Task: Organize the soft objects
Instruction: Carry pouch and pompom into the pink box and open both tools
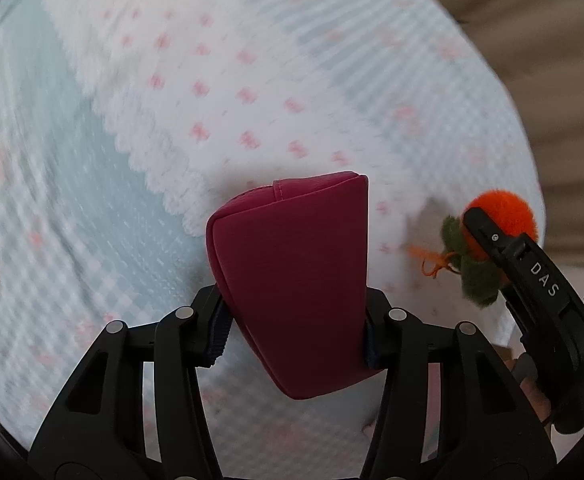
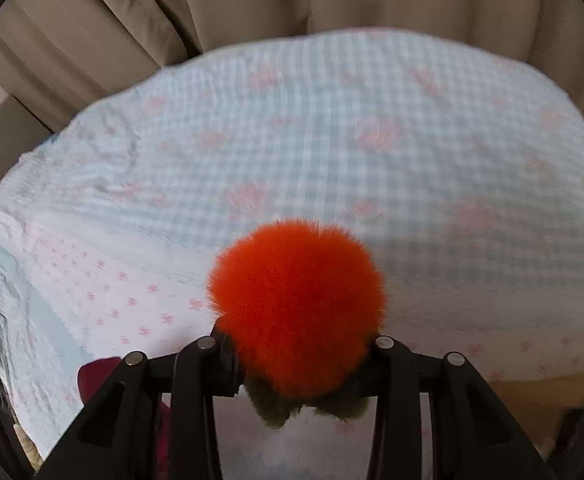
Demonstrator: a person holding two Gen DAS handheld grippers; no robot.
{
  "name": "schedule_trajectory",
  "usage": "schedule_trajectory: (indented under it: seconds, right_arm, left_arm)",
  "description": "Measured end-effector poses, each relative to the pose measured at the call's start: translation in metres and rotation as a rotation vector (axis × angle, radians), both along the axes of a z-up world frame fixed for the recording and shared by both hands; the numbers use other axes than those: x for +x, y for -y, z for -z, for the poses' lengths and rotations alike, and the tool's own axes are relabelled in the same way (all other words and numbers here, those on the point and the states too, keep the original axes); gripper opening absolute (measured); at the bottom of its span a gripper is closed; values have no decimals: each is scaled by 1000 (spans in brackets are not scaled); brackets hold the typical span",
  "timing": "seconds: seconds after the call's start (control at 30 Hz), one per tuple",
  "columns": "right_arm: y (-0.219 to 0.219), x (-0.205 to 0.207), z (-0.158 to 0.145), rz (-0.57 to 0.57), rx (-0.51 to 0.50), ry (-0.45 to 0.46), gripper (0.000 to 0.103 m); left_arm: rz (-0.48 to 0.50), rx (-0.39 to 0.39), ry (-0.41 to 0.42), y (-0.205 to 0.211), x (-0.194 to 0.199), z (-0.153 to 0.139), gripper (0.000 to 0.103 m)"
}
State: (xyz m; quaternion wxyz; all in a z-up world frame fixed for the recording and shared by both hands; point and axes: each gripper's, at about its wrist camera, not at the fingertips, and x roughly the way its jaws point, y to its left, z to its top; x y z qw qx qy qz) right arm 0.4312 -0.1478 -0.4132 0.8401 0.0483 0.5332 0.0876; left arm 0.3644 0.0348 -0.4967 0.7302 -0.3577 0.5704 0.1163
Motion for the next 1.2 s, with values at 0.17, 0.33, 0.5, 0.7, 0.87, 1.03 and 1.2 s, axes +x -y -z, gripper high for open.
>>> schedule_trajectory:
  seconds: [0.17, 0.33, 0.5, 0.7, 0.87, 1.03, 1.2]
  right_arm:
    - [8, -26, -55, 29, 23, 71, 35]
    - [30, -70, -123, 55, 37, 154, 35]
    - [56, -120, -181, 82, 42, 225, 35]
    - [103, -180, -235, 119, 21, 288, 35]
    - [152, -216, -251, 165, 0, 277, 35]
    - [207, -239, -249, 227, -31, 239, 35]
    - [259, -247, -227, 301, -58, 161, 35]
  left_arm:
    - [144, 15, 115, 19, -3, -60, 47]
    - [302, 128, 240, 43, -19, -132, 47]
    - [412, 208, 342, 80, -45, -200, 47]
    - [513, 230, 426, 136, -78, -254, 47]
    - [580, 216, 451, 191, -99, -273, 47]
    - [659, 194, 428, 246, -110, -266, 47]
    - [790, 189, 349, 298, -101, -232, 47]
